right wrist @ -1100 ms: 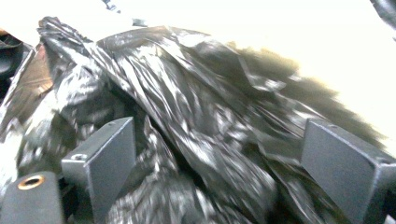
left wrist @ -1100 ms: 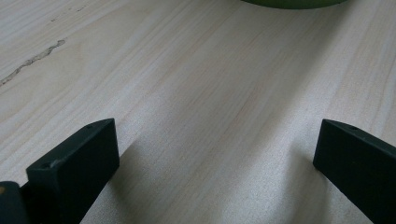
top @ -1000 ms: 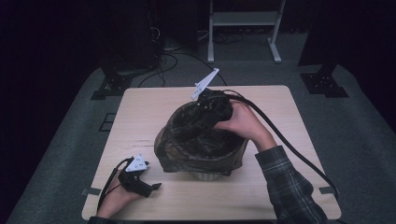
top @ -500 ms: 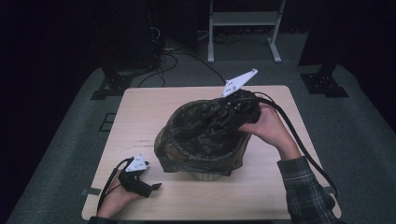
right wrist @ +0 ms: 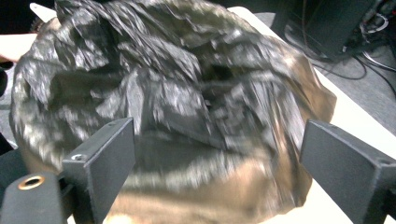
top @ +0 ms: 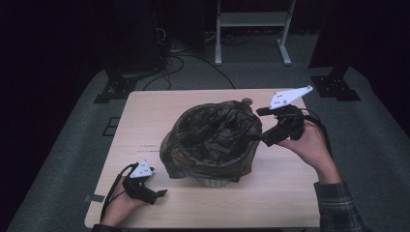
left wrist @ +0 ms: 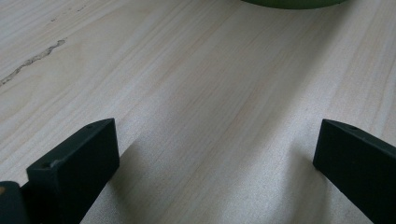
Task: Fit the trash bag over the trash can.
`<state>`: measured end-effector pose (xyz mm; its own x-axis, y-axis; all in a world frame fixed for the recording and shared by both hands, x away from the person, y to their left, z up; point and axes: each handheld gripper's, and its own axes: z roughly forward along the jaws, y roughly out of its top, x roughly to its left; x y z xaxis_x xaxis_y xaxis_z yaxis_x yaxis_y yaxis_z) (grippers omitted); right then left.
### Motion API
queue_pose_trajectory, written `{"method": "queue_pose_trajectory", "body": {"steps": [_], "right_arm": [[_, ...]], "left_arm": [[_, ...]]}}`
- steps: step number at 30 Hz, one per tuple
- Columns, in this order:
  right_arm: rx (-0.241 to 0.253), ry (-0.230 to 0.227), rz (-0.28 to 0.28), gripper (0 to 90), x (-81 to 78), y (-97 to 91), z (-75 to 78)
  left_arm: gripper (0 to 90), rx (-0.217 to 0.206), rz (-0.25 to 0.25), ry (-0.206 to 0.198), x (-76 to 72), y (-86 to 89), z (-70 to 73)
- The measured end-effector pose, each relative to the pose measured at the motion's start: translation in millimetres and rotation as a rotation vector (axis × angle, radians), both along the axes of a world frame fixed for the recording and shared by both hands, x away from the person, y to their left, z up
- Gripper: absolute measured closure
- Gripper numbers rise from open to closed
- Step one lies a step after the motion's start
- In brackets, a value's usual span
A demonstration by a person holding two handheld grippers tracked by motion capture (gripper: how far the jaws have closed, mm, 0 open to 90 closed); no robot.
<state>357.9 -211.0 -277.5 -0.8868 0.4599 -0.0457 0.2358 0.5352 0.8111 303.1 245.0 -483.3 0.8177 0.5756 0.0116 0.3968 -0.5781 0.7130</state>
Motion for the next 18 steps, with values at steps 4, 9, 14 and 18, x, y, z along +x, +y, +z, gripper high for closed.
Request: {"method": "queue_pose_trajectory", "body": {"steps": [4, 9, 14, 18], "right_arm": [[0.023, 0.004, -0.040, 9.3, -7.6, -23.0, -10.7], [0.039, 0.025, -0.094, 9.4, -14.5, -48.9, -30.4], [0.043, 0.050, -0.142, 9.4, -18.8, -68.4, -57.6], [0.031, 0.081, -0.172, 9.4, -20.7, -79.1, -82.3]], "left_arm": [[0.0, 0.000, 0.000, 0.000, 0.0, 0.0, 0.0], [0.0, 0.000, 0.001, 0.000, 0.0, 0.0, -0.1], [0.0, 0.000, 0.000, 0.000, 0.0, 0.0, 0.0], [0.0, 0.000, 0.001, 0.000, 0.0, -0.1, 0.0]]}}
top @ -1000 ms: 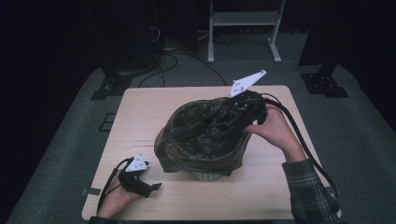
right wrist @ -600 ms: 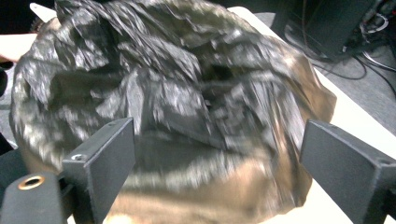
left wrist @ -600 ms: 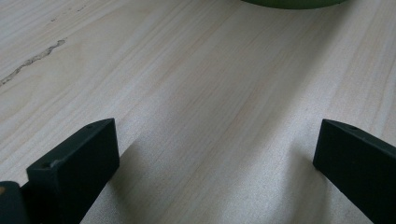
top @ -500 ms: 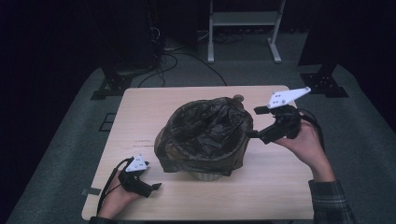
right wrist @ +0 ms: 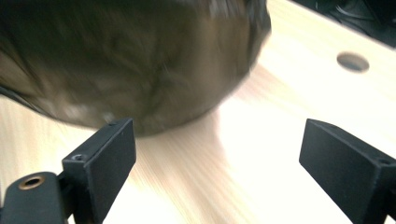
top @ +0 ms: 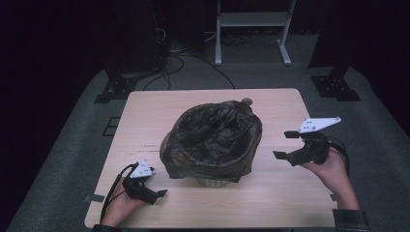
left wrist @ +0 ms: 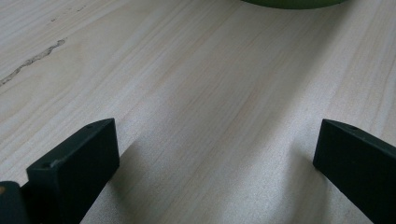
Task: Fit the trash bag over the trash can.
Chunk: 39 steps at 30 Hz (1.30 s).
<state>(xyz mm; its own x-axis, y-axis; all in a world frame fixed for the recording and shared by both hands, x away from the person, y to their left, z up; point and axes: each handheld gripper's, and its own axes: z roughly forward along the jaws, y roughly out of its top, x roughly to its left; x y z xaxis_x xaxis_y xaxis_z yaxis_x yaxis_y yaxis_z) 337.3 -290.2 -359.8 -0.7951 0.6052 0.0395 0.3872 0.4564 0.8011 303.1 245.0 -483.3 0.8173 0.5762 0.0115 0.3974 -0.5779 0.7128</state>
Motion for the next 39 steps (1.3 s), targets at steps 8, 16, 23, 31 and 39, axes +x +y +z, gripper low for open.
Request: {"method": "queue_pose_trajectory", "body": {"steps": [8, 16, 23, 31, 39], "right_arm": [[-0.042, 0.045, -0.072, 9.4, -5.2, -13.5, -49.7], [-0.047, 0.092, -0.099, 9.4, -10.5, -25.5, -84.7], [-0.040, 0.100, -0.110, 9.3, -17.3, -32.6, -104.5], [-0.066, 0.099, -0.127, 9.4, -22.5, -37.8, -122.0], [-0.103, 0.053, -0.139, 9.4, -27.9, -37.4, -127.2]], "left_arm": [[0.0, 0.000, 0.000, 0.000, 0.0, 0.0, 0.0], [0.0, -0.001, 0.000, -0.001, 0.0, 0.0, -0.1], [0.0, 0.000, 0.000, 0.000, 0.1, 0.0, 0.0], [0.0, 0.000, 0.000, 0.000, 0.0, 0.0, 0.0], [0.0, 0.000, 0.000, -0.001, 0.0, 0.0, -0.1]]}}
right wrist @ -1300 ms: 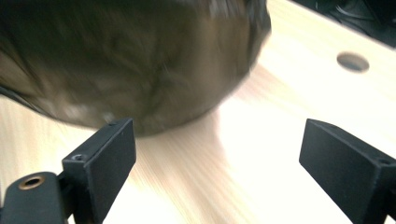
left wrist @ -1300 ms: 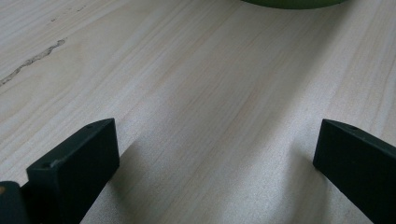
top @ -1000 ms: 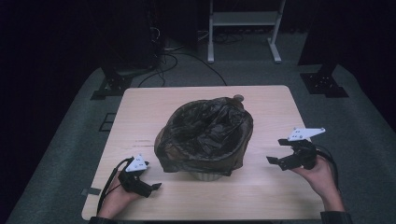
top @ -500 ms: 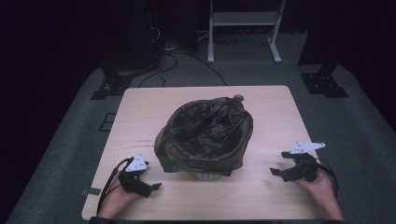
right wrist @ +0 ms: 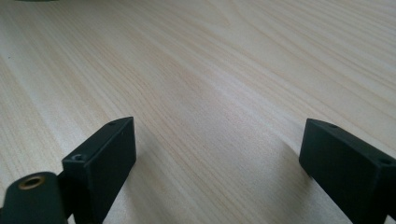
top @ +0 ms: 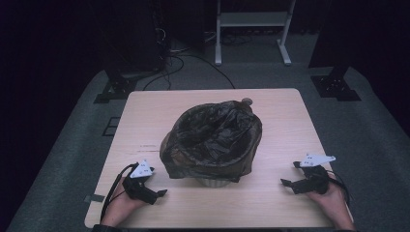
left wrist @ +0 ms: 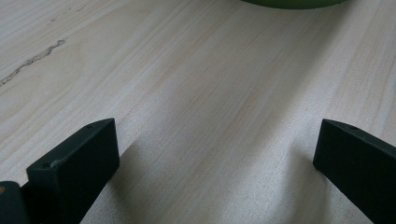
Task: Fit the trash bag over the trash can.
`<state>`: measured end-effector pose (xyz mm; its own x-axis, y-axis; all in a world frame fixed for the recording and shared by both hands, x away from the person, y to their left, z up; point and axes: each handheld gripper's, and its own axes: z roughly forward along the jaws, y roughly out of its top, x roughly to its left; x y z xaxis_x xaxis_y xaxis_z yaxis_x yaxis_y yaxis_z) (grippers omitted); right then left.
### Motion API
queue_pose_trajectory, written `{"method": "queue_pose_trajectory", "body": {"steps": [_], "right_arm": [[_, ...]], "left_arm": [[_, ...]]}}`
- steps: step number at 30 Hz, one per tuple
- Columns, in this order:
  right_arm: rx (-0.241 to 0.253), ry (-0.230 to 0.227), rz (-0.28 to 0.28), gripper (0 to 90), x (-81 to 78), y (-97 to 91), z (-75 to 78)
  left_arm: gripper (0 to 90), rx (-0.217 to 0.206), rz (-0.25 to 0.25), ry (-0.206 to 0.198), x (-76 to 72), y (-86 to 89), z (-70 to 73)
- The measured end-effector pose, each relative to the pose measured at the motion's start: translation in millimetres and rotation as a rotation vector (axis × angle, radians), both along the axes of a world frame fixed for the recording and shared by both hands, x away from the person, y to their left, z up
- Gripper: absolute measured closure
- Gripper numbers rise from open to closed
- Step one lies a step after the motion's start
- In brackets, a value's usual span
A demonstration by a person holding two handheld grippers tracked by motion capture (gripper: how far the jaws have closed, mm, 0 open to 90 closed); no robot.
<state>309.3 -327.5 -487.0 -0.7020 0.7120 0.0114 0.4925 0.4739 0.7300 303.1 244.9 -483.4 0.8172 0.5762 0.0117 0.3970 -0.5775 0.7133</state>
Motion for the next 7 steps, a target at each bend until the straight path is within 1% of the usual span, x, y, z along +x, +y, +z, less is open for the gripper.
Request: {"method": "queue_pose_trajectory", "body": {"steps": [7], "right_arm": [[-0.001, -0.003, -0.012, 9.5, -1.2, 0.1, -0.2]], "left_arm": [[0.0, 0.000, 0.000, 0.000, 0.0, 0.0, 0.0]]}}
